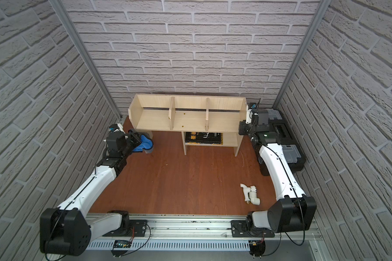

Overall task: Wipe the bookshelf clean with a cloth
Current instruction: Wipe the dust from the shelf.

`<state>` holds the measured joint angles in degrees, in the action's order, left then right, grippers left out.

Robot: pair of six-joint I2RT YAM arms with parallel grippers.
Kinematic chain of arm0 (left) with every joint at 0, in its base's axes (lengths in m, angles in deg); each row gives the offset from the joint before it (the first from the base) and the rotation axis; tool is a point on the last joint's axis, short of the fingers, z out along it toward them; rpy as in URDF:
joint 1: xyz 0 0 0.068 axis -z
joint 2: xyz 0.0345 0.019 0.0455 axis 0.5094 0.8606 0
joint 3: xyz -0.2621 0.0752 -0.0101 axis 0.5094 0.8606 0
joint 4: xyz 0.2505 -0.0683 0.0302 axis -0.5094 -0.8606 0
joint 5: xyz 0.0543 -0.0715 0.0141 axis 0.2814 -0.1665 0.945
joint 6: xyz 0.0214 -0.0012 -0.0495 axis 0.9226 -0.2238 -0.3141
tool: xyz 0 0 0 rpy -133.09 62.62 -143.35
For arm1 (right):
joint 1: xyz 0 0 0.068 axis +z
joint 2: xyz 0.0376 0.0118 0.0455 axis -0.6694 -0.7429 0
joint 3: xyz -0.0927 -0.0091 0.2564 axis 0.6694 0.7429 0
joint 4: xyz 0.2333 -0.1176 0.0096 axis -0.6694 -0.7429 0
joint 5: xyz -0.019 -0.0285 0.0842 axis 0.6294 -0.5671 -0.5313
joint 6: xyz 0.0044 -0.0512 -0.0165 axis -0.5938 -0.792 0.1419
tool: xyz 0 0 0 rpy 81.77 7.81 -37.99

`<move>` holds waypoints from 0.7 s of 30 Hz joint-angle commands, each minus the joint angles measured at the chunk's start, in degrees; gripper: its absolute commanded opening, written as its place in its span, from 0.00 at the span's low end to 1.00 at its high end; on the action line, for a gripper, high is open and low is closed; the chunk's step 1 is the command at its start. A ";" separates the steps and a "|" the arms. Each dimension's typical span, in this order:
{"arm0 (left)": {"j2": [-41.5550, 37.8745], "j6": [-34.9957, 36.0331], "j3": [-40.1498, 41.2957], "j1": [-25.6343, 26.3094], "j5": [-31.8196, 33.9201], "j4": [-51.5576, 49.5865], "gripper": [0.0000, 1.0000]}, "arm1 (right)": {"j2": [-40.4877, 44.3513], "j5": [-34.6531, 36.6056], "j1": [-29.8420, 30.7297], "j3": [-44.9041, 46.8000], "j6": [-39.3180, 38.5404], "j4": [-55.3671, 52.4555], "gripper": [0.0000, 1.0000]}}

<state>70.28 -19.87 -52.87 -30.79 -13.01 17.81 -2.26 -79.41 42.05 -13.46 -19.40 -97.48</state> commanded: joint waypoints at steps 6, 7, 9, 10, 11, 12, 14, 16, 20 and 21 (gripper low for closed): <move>4.61 0.45 5.55 0.73 1.00 3.77 0.00 | 0.72 -17.50 0.84 0.94 4.68 1.02 0.03; 4.47 0.51 5.49 0.78 0.93 3.70 0.00 | 0.72 -17.43 0.81 0.94 4.63 0.92 0.03; 3.68 0.74 4.59 1.10 0.64 3.62 0.00 | 0.96 -17.44 0.82 0.85 4.61 0.92 0.03; 3.05 1.16 3.45 1.44 0.76 3.00 0.00 | 1.11 -17.44 0.82 0.81 4.67 0.92 0.03; 2.38 1.57 2.19 1.81 0.97 2.14 0.00 | 1.18 -17.43 0.83 0.76 4.59 0.85 0.03; 1.54 2.29 0.58 2.38 1.12 1.18 0.00 | 1.24 -17.47 0.80 0.67 4.55 0.76 0.03; 0.23 3.36 -2.41 3.87 1.22 -0.74 0.00 | 1.33 -17.41 0.80 0.50 4.64 0.65 0.03; -1.09 4.59 -5.52 5.59 0.74 -2.79 0.00 | 1.31 -17.47 0.78 0.54 4.62 0.80 0.03; -3.95 7.90 -11.36 9.26 -0.07 -7.03 0.00 | 1.06 -17.56 0.77 0.52 4.68 0.79 0.03; -4.60 8.97 -13.02 10.38 0.36 -8.15 0.00 | 1.00 -17.56 0.81 0.50 4.60 0.76 0.03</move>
<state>68.33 -14.84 -62.01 -22.28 -12.64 10.58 -2.26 -79.76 41.96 -13.46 -19.49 -97.48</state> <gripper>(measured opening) 0.141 0.158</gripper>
